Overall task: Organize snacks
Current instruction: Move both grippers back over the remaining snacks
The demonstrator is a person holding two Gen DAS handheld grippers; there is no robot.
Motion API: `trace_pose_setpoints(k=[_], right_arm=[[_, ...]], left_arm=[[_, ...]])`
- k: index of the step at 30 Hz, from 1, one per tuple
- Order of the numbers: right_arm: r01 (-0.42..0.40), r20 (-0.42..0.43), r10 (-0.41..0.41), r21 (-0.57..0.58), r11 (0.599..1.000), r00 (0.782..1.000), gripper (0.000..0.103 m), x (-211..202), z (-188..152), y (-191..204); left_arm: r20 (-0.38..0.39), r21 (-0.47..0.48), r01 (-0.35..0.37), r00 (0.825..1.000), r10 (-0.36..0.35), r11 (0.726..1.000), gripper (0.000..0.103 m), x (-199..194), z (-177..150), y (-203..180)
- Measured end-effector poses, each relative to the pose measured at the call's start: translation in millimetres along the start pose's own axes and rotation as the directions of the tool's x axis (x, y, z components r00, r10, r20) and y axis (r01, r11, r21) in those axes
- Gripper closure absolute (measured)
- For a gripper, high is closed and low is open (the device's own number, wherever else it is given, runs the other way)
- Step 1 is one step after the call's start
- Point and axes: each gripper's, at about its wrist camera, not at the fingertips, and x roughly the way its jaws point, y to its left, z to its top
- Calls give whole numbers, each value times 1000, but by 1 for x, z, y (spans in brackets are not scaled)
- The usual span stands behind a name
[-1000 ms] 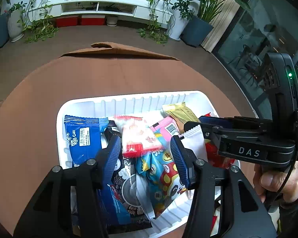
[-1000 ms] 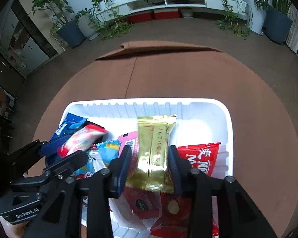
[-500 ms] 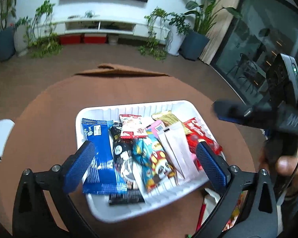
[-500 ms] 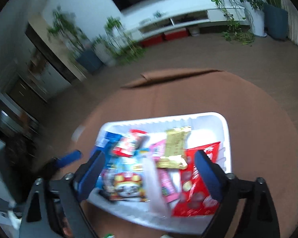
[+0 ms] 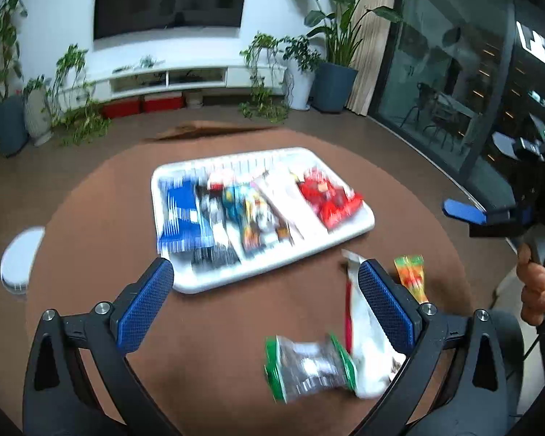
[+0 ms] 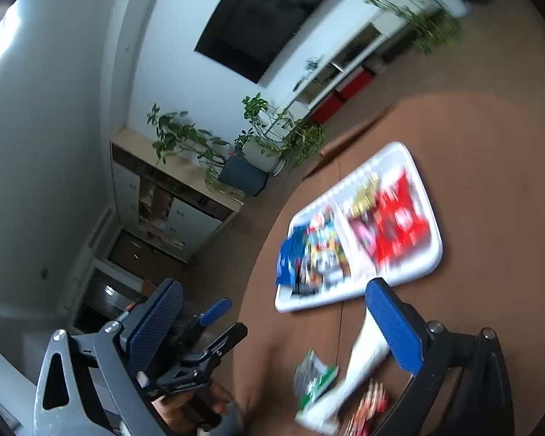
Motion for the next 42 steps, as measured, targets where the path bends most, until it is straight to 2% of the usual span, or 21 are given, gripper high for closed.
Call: trace_pose_setpoints(k=[4,9,15,18,26,30,33,36,39,41,42], right_arm=[[33,13,-34,40,999,999,0,-21,-36,-11],[68,22,-71,129,989,997,0,-34,-73,-27],[161,-34,-159,69,984,987,11,-32,-97,-23],[214,-24,-213,50,976,977,15,-33,-99,-22],[264,-48,-267,-60,963,962,24,-20,-110,-8],[353,-39,-359,-110,929,932,29,-16,-113,-8],[394,-34,-398,-91,915,917,29,-17,-112,-16],[407,-47,-411,-74,910,910,31,-17,-110,-23],[410,-48,-413,-73,909,909,31,-18,-111,-26],[410,-46,-413,-71,909,909,31,-20,-110,-27],[406,-47,-409,-65,911,911,31,-20,-109,-29]], left_arm=[[-62,-70,33,997,-38,997,0,-6,-35,-6],[-123,-62,65,990,-72,996,0,-11,-74,-25],[-154,-47,71,985,-78,996,0,-7,-95,-34],[-143,-43,76,986,-82,996,0,-10,-92,-35],[-148,-54,91,984,-98,994,0,-8,-94,-34],[-148,-35,101,983,-105,994,0,-6,-89,-38],[-146,6,132,981,-130,991,0,-4,-79,-47],[-213,93,139,970,-117,986,1,15,-66,-65],[-265,98,190,951,-158,977,3,36,-48,-72],[-291,104,189,945,-152,976,5,48,-36,-74],[-318,108,192,936,-149,975,5,58,-29,-76]])
